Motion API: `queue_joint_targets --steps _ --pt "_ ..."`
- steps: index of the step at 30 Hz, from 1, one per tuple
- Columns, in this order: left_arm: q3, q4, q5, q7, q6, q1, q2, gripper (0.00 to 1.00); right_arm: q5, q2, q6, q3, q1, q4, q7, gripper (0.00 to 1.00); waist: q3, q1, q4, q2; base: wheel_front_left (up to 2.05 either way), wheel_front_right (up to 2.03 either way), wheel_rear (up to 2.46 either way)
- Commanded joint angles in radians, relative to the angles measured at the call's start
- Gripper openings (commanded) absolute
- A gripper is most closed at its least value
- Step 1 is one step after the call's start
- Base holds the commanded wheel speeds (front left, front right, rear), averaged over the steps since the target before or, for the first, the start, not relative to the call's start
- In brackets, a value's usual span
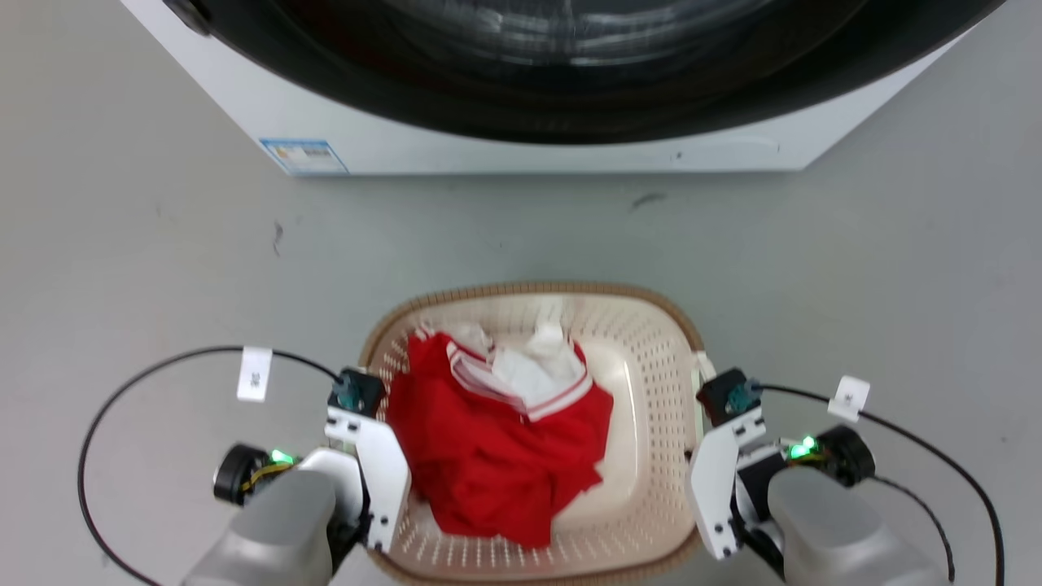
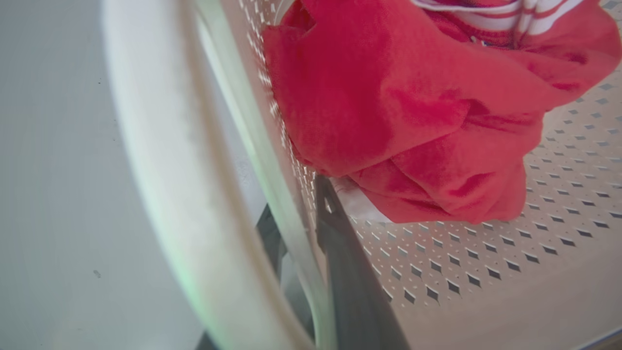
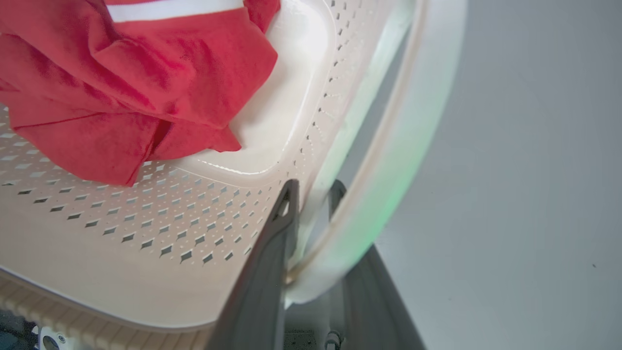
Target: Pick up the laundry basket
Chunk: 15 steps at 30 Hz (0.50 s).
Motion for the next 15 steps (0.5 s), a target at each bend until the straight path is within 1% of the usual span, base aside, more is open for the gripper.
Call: queue_joint_targets --steps 1,9,10,15 --pt "-0.014 -0.008 -0.005 0.011 -0.010 0.026 -0.011 0.00 0.004 0.001 0.000 0.010 0.013 -0.003 0.001 0.00 -0.052 0.0001 0.004 0.0000 0.00 0.00 0.00" --pt "-0.068 -0.020 -0.073 0.061 -0.010 0.122 -0.012 0.00 0.044 0.002 0.000 0.051 0.088 -0.012 0.045 0.00 -0.189 0.0001 0.009 0.0000 0.00 0.00 0.00" --pt "-0.084 -0.022 -0.095 0.076 -0.010 0.144 -0.013 0.00 0.055 0.002 0.000 0.067 0.103 -0.013 0.060 0.00 -0.233 0.0001 0.012 0.0000 0.00 0.00 0.00" --pt "-0.116 -0.029 -0.141 0.120 -0.010 0.194 -0.018 0.00 0.076 0.002 0.000 0.100 0.138 -0.013 0.084 0.00 -0.322 0.0001 0.016 0.0000 0.00 0.00 0.00"
